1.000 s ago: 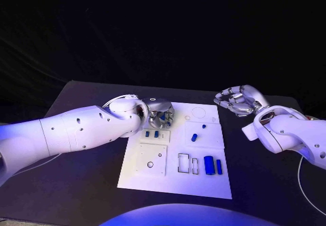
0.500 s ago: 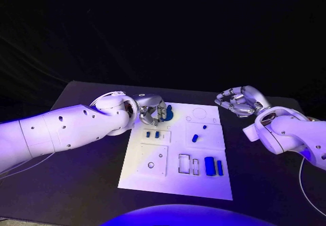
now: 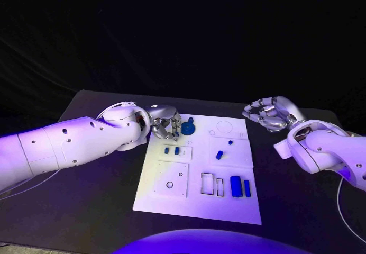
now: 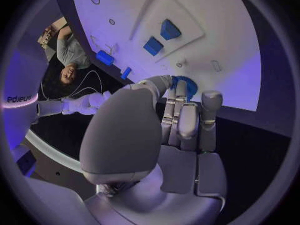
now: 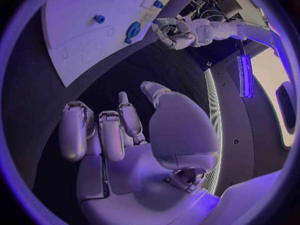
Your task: Assemble the parts on the task board
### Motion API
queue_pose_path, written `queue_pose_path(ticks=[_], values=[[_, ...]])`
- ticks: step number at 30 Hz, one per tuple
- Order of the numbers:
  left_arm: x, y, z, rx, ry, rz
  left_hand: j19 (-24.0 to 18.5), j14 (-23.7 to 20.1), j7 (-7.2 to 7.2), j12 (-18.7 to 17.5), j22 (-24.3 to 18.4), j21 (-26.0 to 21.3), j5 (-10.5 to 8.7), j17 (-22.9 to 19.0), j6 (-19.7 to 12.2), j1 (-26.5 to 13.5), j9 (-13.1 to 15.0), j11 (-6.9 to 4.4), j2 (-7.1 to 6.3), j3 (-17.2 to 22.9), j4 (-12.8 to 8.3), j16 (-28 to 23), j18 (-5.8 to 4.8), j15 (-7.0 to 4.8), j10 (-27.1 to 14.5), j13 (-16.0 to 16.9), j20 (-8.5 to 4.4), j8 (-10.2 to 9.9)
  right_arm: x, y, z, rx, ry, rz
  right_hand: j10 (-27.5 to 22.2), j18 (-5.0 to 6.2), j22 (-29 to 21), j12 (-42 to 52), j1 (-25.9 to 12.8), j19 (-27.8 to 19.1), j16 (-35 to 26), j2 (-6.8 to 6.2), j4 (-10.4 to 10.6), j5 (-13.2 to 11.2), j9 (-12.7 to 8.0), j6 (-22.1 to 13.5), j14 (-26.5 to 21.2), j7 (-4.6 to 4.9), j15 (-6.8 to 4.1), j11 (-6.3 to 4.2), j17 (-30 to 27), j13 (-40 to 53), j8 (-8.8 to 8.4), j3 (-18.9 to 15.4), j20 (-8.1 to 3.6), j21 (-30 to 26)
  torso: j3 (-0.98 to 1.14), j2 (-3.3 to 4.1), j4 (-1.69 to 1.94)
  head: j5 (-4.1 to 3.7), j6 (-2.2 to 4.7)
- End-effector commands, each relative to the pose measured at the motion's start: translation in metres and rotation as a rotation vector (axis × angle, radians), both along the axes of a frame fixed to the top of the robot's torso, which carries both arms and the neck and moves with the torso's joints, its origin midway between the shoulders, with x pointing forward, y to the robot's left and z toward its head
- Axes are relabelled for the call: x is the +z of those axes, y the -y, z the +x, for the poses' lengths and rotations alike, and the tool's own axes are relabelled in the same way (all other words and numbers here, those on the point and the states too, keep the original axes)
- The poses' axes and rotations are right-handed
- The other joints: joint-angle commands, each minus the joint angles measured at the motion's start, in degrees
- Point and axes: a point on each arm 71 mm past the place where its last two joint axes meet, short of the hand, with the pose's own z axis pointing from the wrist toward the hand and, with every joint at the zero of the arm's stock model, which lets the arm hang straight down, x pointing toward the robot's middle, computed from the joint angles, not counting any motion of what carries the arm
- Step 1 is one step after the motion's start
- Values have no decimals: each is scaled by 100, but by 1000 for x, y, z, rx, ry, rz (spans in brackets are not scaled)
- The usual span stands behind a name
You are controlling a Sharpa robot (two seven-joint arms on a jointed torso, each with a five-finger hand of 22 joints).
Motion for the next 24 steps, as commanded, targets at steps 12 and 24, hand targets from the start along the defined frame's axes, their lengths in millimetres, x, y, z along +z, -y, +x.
queue_pose_path(ticks=[12, 24], values=[[-7, -7, 2, 16, -49, 46, -44, -12, -15, -73, -35, -25, -39, -35, 27, -91, 6, 18, -30, -49, 22, -12, -78, 24, 49, -3, -14, -46, 0, -1, -1, 14, -1, -2, -35, 53, 569, -19, 31, -38, -28, 45, 31, 36, 5, -29, 291, 5, -29, 10, 191, 2, 10, 6, 14, -39, 0, 9, -1, -11, -15], [-11, -5, 1, 8, -57, 48, -62, -16, -19, -84, -56, -40, -42, -41, 28, -99, 8, 17, -36, -55, 25, -13, -74, 24, 55, -2, -12, -54, 0, -1, -1, 14, -1, -2, -35, 53, 569, -19, 31, -38, -28, 45, 31, 36, 5, -29, 291, 5, -29, 10, 191, 2, 10, 6, 14, -39, -3, 7, 1, -19, -47]])
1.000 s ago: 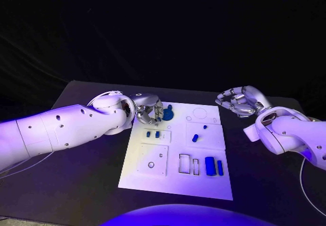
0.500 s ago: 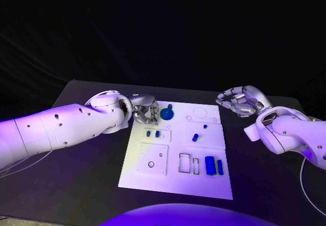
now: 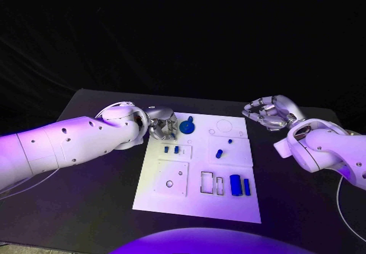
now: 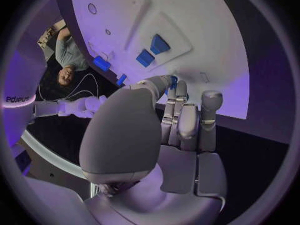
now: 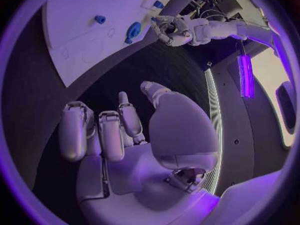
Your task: Assemble the parts on the task board
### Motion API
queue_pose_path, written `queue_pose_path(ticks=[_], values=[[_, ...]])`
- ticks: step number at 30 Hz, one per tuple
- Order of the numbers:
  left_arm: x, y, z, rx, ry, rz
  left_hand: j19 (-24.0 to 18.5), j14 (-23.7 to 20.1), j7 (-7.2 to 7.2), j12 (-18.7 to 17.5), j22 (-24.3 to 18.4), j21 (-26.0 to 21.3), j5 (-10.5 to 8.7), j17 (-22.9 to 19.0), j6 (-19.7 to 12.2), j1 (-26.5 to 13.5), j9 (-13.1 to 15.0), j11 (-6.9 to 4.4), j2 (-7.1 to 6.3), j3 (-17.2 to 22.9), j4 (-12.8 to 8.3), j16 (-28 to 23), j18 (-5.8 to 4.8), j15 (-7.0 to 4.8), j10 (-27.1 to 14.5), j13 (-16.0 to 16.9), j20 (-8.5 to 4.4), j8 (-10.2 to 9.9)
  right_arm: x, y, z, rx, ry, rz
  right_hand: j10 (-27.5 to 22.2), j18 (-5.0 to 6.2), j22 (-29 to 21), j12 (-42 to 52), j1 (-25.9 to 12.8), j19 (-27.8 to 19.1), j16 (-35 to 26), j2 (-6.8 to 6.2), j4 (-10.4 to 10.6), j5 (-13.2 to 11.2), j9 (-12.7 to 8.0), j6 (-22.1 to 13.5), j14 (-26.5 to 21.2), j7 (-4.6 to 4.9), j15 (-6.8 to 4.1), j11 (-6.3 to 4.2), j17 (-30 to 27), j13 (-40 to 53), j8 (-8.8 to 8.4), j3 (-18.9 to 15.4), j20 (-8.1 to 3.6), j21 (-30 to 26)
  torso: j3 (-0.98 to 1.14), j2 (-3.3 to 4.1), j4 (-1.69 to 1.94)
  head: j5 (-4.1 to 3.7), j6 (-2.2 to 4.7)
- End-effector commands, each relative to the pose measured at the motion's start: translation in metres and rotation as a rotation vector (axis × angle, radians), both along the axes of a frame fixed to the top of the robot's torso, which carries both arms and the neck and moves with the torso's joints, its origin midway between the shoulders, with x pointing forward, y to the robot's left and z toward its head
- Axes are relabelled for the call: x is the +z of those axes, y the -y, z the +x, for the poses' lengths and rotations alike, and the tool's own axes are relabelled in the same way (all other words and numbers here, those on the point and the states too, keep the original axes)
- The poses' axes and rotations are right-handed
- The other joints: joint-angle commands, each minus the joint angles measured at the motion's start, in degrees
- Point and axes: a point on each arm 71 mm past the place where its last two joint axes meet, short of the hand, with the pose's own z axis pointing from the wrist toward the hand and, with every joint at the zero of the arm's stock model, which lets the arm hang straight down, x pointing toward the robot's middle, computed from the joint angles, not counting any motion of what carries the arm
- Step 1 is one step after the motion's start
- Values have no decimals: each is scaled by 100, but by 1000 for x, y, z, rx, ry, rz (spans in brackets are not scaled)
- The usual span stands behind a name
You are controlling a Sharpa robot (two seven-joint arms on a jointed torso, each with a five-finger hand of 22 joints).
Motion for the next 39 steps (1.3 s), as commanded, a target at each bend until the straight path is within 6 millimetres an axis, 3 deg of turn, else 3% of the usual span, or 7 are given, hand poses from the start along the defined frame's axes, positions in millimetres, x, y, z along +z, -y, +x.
queue_pose_path(ticks=[1, 39], values=[[-2, 2, -1, -13, -15, 5, -41, -16, -18, -34, -19, -39, -25, -11, 28, -70, 7, -4, -6, -38, 7, -13, -74, 24, 35, -2, 8, -31, 0, -1, -1, 15, 0, -2, -35, 53, 571, -20, 31, -38, -28, 45, 32, 36, 6, -29, 291, 5, -29, 10, 192, 1, 10, 5, 14, -39, -2, -2, 2, -3, -15], [-7, 7, -1, -28, -43, 30, -11, 51, -60, -20, 42, -9, -36, 209, 90, -71, 41, -55, -2, -86, -21, 70, -84, -10, 191, 74, -11, -65, 0, -2, -1, 14, -1, -5, -36, 53, 570, -20, 41, -38, -31, 47, 37, 38, 7, -32, 290, 5, -29, 9, 189, 0, 16, -1, 13, -43, 7, -10, -1, 0, -51]])
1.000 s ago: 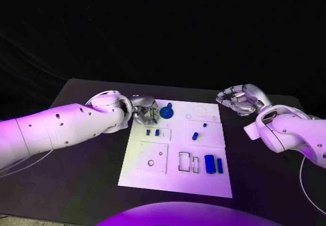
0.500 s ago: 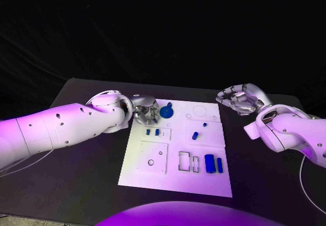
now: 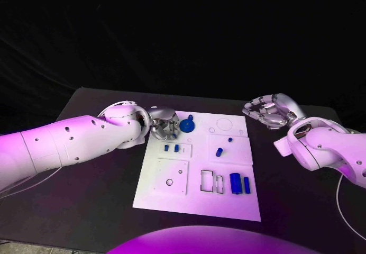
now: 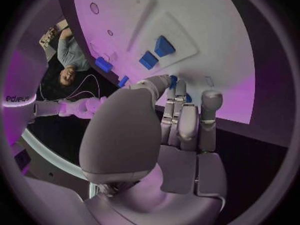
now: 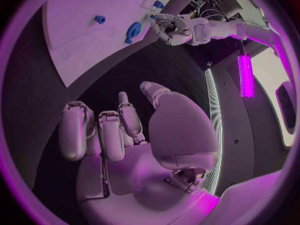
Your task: Assemble the parts on the task board
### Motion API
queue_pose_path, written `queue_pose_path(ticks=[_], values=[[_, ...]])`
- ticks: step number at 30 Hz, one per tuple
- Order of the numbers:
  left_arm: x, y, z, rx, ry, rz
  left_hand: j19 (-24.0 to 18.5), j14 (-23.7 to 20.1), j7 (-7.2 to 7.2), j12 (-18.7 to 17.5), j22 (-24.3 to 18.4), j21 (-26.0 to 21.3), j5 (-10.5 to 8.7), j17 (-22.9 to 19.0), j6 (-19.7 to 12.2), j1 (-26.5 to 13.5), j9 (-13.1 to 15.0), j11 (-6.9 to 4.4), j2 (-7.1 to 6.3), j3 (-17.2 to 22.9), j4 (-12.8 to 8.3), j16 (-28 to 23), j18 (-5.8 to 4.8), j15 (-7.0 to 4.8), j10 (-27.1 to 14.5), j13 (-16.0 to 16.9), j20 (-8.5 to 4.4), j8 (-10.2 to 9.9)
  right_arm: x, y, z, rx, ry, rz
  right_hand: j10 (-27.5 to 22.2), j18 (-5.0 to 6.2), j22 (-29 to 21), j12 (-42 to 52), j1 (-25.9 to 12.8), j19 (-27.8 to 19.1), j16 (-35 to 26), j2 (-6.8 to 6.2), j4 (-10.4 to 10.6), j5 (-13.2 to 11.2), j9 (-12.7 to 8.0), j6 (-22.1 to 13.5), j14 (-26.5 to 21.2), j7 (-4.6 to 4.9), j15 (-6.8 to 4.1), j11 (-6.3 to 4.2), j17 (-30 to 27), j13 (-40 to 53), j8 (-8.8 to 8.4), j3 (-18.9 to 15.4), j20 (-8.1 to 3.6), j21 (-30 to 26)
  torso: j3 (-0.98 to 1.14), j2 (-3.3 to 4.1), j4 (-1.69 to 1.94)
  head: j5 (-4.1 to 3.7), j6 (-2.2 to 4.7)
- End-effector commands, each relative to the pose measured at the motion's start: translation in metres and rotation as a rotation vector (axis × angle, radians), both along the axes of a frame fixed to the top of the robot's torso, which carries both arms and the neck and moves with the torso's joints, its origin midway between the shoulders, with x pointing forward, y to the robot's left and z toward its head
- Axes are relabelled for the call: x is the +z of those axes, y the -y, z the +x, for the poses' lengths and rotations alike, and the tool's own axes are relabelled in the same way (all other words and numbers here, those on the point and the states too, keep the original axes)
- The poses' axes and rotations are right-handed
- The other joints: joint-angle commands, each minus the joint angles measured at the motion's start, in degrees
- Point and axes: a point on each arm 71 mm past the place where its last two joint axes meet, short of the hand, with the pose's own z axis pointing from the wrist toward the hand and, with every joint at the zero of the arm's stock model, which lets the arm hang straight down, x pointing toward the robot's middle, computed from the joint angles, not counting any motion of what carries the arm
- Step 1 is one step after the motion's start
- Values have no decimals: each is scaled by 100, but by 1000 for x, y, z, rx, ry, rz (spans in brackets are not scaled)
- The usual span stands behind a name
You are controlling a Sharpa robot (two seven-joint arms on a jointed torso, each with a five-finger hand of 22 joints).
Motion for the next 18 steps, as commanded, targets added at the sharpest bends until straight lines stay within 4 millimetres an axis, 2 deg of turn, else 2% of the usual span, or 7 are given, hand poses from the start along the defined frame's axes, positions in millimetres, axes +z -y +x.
queue_pose_path(ticks=[1, 18], values=[[-3, 1, -1, -11, -20, 29, -10, 40, 1, 3, 1, -6, -33, 8, 29, -72, -1, -3, -2, -38, -5, 38, -84, 1, 57, 8, -11, -26, 0, -2, -1, 15, 0, -4, -36, 53, 572, -20, 18, -38, -31, 25, 38, 38, 10, -32, 290, 5, -29, 10, 189, 1, 16, -2, 13, -20, 0, -1, -1, -2, -5], [-4, 4, -2, -20, -16, 34, -34, 32, -16, 58, -17, -20, -35, 13, 36, -92, 10, -22, -6, -80, -12, 54, -80, -16, 66, 73, -23, -51, -1, -1, -1, 14, -3, -7, -36, 53, 572, -20, 18, -38, -31, 25, 38, 38, 10, -32, 290, 5, -29, 10, 189, 1, 16, -2, 13, -20, -1, -1, 1, -9, 8]])
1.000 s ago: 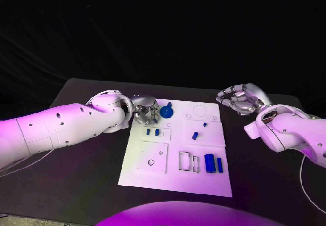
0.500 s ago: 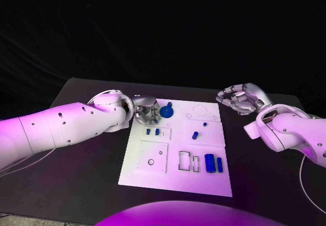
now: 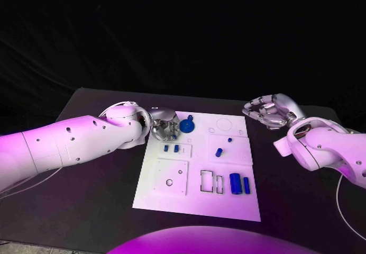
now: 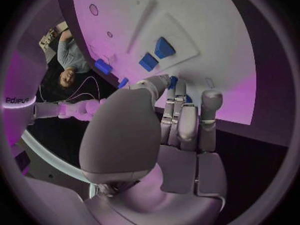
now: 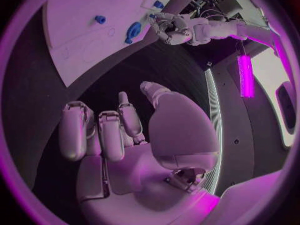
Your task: Assemble the parts on the task board
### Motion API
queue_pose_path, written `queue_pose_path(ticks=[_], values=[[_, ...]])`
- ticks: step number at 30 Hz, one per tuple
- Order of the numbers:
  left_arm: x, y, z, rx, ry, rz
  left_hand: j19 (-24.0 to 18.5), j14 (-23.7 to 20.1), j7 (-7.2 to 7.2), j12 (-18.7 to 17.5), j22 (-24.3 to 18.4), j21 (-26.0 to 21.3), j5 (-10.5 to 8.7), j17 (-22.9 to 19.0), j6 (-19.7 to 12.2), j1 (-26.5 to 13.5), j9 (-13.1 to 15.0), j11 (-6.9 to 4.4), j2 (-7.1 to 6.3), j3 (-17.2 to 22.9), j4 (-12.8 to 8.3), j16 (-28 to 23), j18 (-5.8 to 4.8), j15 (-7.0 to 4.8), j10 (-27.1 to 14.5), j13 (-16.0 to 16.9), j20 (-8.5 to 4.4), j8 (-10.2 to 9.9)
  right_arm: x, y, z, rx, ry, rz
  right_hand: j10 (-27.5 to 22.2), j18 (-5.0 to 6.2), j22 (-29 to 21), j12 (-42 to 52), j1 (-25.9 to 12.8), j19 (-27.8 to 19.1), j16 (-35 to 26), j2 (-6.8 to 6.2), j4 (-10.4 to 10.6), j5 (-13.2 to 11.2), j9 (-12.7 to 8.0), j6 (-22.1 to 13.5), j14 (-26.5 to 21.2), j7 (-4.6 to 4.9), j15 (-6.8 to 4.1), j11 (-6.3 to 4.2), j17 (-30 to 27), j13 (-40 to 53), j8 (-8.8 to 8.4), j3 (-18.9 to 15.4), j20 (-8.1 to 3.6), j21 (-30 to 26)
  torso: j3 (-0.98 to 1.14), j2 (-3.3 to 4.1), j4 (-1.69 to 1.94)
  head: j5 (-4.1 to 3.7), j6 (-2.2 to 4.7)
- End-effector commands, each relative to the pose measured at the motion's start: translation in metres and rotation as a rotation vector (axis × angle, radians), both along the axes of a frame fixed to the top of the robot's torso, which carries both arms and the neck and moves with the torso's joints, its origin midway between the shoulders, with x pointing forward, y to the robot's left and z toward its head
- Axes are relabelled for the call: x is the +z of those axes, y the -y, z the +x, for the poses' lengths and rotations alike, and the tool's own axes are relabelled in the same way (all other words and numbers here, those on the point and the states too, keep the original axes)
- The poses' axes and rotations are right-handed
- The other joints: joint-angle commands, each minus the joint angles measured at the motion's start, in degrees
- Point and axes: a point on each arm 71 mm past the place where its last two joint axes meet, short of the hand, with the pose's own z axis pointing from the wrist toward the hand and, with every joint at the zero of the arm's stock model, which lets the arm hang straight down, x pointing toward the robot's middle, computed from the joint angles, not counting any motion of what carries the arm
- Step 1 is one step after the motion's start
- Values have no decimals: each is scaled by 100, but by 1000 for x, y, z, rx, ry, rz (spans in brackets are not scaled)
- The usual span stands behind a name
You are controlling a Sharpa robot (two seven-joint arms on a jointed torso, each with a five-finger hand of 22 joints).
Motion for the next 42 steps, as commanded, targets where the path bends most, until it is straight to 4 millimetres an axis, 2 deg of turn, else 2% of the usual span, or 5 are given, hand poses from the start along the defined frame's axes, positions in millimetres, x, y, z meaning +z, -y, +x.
queue_pose_path(ticks=[1, 10, 32, 34, 42], values=[[-2, 1, -1, -11, -12, 15, -43, 14, -10, 36, -13, -26, -28, -19, 13, -58, 4, 2, -14, -44, 7, 30, -79, -5, 17, 26, -26, -49, -1, -1, -1, 14, -2, -6, -36, 53, 568, -19, 18, -39, -31, 25, 38, 38, 5, -32, 290, 5, -29, 9, 190, 0, 16, -2, 13, -20, -1, 1, 1, -3, 5], [-2, -1, -1, 3, 0, 6, -226, -169, 91, 35, -237, -198, 3, -391, -281, -175, -58, 104, -81, -93, 82, -83, -35, 79, -301, 137, 2, -338, -1, -1, -1, 13, -1, -6, -58, 62, 545, -37, 33, -58, -45, 36, 55, 40, 5, -42, 283, 6, -30, 10, 159, -25, 25, -13, 12, -59, -4, 2, 3, -3, 12], [-1, -5, -1, 19, 4, 7, -325, -331, 116, 15, -406, -342, 1, -769, -332, -245, -53, 177, -131, -143, 144, -235, -5, 135, -649, 200, 44, -440, -1, 1, 0, 6, -2, -11, -114, 104, 434, -82, 36, -156, -131, 27, 70, 38, 4, -60, 233, 8, -29, 13, -33, -82, 27, -31, 13, -228, -8, 4, 0, -3, 7], [-1, -6, -1, 23, 5, 8, -334, -365, 117, -5, -445, -383, 5, -868, -506, -281, -89, 211, -171, -202, 181, -278, -1, 166, -798, 208, 71, -559, -1, 1, 0, 5, -4, -13, -156, 116, 400, -117, 37, -186, -159, 24, 79, 36, 3, -67, 216, 9, -28, 13, -85, -126, 29, -41, 13, -282, -8, 2, 0, -3, 4], [0, -10, 0, 37, 12, 7, -334, -405, 124, -47, -501, -440, 9, -1011, -679, -273, -126, 284, -184, -348, 228, -333, 6, 226, -1064, 200, 126, -688, -2, 3, 0, -1, -6, -16, -322, 152, 296, -265, 54, -275, -242, 21, 101, 37, 2, -92, 171, 11, -30, 13, -228, -311, 36, -61, 12, -445, -7, 0, 5, -5, 4]])
